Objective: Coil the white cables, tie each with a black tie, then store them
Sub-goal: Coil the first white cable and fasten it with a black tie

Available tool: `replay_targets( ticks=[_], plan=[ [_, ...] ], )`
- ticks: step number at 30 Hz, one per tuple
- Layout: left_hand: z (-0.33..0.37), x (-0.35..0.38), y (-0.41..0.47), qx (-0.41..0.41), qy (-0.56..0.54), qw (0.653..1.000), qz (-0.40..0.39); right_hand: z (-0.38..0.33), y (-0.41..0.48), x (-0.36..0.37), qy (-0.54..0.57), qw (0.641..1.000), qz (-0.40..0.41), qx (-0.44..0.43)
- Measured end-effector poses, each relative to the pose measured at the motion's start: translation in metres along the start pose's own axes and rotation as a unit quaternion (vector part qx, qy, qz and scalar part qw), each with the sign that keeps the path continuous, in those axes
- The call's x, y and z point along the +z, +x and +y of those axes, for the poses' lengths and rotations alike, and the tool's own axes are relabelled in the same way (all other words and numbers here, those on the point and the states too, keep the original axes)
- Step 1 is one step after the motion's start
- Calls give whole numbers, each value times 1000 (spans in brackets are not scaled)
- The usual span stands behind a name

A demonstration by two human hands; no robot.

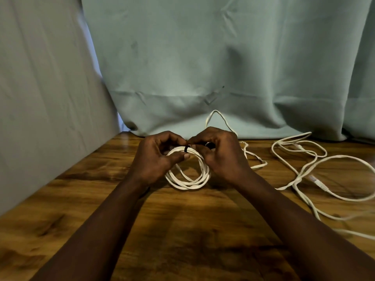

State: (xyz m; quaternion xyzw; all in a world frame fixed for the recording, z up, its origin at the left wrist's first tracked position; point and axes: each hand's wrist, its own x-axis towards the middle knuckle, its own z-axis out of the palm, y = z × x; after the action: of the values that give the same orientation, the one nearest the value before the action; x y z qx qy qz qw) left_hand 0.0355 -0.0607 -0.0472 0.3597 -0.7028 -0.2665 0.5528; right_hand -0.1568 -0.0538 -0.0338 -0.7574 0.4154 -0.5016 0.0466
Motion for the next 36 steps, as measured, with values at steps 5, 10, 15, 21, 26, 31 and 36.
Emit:
replay_targets(
  ticks=[5, 10, 15, 21, 26, 31, 36],
  plan=[
    [-2, 1, 0, 3, -5, 1000, 4, 4, 1, -3, 67, 996, -36, 36],
    [-2, 3, 0, -2, -21, 1000, -1, 7, 2, -8, 211, 971, 4, 108],
    [0, 4, 0, -1, -18, 1000, 1, 9, 2, -9, 150, 984, -35, 94],
    [0, 5, -1, 14, 12, 1000, -2, 6, 6, -17, 98, 989, -85, 76],
    [0, 5, 0, 20, 16, 1000, -3, 6, 7, -16, 96, 992, -54, 68],
    [-2, 5, 0, 27, 21, 999, -2, 2, 6, -17, 24, 997, -56, 43],
    [-6, 5, 2, 34, 21, 999, -5, -5, 7, -21, -83, 993, -78, -27]
  ],
)
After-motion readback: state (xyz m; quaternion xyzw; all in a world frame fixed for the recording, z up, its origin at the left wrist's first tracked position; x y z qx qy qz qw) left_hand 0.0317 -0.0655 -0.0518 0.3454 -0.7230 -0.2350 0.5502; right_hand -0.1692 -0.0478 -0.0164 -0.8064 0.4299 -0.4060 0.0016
